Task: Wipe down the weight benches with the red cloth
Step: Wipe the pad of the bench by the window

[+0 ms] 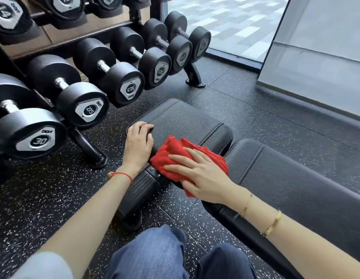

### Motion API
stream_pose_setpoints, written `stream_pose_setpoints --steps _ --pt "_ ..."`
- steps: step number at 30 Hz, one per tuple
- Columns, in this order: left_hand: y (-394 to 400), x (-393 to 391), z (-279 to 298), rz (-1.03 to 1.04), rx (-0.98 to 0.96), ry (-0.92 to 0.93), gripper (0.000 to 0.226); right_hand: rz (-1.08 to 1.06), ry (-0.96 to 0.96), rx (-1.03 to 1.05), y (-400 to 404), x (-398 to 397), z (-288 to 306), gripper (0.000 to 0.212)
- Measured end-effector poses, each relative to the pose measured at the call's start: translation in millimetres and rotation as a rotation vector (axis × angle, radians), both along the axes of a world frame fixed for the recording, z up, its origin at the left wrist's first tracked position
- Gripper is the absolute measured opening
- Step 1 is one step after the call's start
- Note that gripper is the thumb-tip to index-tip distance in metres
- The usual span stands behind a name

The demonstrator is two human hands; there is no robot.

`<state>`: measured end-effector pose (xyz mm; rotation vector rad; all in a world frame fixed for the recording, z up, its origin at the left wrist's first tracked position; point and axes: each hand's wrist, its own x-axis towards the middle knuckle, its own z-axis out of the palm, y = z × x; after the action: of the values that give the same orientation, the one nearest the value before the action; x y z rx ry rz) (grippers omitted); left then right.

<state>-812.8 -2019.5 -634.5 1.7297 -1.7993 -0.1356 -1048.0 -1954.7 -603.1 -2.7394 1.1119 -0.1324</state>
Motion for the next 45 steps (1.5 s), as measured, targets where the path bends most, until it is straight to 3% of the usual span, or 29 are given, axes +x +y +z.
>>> stream_pose_setpoints --steps 5,9,11,17,24,29,37,41,45 --pt "4 -6 1 0.011 0.002 0.042 0.033 -0.336 -0.024 -0.042 -34 -43 -3 0.055" --pt "7 -11 -1 0.013 0.007 0.064 0.035 -0.528 -0.008 -0.039 -85 -26 -1 0.051" --pt "7 -12 -3 0.013 0.006 0.062 0.034 -0.529 -0.031 -0.018 -94 -4 3 0.05" --pt "5 -10 -6 0.005 -0.012 0.048 0.034 -0.214 -0.063 -0.007 -36 -6 -5 0.053" --pt "7 -11 -5 0.014 -0.019 0.058 0.033 -0.556 -0.039 -0.012 -111 -12 -5 0.051" --pt "7 -12 -4 0.024 -0.021 0.071 0.032 -0.518 0.01 0.025 -159 41 0 0.051" --pt "11 -12 0 0.02 -0.005 0.058 0.033 -0.378 -0.011 -0.007 -66 31 5 0.051" --pt "16 -18 6 0.004 0.026 -0.014 0.034 -0.487 0.064 -0.003 3 -12 3 0.055" --pt "32 -56 17 -0.174 0.013 0.01 0.029 -0.635 0.07 0.02 51 -50 3 0.055"
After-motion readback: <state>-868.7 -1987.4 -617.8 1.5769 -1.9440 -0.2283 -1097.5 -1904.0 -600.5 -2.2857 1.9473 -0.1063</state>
